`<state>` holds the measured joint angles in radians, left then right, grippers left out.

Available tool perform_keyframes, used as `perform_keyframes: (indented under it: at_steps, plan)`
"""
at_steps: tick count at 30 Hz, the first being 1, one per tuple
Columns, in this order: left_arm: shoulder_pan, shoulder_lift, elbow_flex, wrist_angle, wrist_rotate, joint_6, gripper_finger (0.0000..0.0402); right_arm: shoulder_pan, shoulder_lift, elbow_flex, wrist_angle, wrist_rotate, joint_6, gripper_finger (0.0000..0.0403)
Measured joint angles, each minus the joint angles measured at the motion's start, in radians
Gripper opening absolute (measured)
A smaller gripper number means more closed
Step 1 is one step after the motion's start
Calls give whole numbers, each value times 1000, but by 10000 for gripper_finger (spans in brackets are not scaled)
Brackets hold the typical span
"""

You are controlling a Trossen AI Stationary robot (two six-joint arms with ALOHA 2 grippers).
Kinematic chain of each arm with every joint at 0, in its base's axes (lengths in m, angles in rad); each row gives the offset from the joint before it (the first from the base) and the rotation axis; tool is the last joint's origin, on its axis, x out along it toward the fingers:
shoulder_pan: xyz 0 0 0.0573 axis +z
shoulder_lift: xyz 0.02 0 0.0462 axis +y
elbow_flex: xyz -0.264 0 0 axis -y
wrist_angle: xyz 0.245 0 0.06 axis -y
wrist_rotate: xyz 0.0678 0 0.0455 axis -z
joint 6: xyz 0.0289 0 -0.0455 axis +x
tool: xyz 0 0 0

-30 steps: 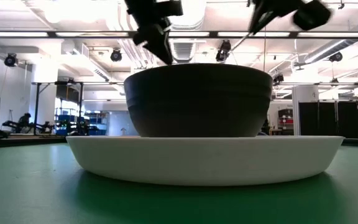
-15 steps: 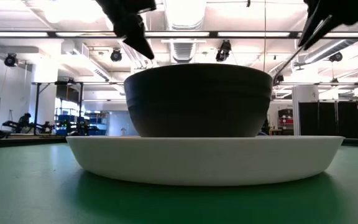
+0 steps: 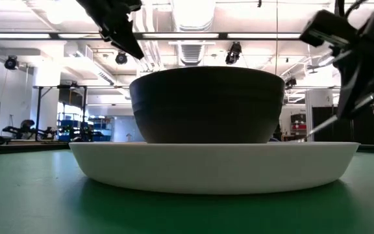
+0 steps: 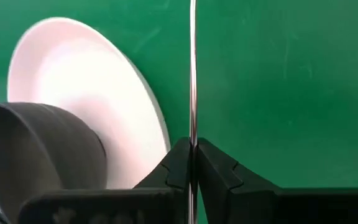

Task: Set table place
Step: Put the fork beside the white plate on the table

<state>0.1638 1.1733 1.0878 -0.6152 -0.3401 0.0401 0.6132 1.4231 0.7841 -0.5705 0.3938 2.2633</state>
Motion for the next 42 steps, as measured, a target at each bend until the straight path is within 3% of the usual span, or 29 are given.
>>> perform_keyframes:
  at_steps: [13,24,31,42]
  plan:
    - [0,-9,-8,-24,0,-64,114,42,72,-124,350,-8,-11,17]
    - [0,28,-10,-21,0,-61,114,61,266,-1,367,-88,-8,18]
    - [0,81,-10,-23,0,-60,114,60,287,47,324,-142,-12,20]
    - [0,107,-9,-22,0,-60,114,61,260,52,285,-171,-23,104]
